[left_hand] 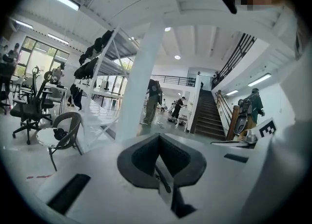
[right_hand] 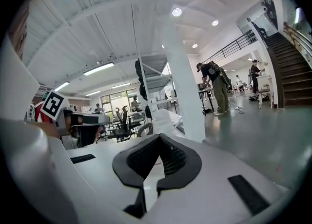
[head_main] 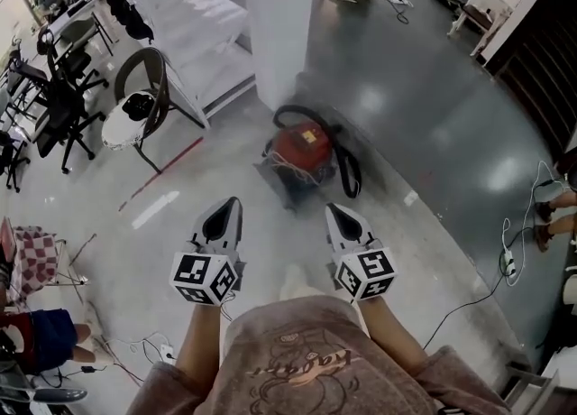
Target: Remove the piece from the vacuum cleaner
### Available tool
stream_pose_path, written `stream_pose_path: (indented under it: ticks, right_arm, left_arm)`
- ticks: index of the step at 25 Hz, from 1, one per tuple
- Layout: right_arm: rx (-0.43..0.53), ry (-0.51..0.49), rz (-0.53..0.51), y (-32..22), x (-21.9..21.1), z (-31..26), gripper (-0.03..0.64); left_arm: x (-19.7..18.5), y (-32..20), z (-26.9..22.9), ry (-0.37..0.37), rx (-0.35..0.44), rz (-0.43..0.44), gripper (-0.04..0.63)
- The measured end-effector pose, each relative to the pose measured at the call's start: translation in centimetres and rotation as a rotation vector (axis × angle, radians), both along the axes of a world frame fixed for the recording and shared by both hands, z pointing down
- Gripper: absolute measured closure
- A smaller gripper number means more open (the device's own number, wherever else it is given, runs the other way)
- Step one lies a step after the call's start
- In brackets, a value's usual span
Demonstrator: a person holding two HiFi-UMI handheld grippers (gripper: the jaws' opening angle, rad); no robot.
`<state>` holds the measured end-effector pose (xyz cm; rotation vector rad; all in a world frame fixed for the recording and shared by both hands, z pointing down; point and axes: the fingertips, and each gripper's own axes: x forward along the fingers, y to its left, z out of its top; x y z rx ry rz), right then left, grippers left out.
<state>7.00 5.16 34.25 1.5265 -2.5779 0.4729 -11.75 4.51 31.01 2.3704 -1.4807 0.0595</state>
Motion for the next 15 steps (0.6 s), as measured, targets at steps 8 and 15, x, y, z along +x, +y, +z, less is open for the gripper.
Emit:
stream_pose_path:
  ticks: [8,15]
  right_arm:
    - [-0.008,0.006,0.005,-6.3,-0.6,0.6,0.621]
    - [-0.004,0.009,0.105,-10.6,-1.4,1.1,0.621]
  left_arm:
    - [0.6,-6.8,0.7,0.012,-0.005,0.062,0.600]
    - [0.4,-12.9,1.0,0.021,-0.002,0.179,0.600]
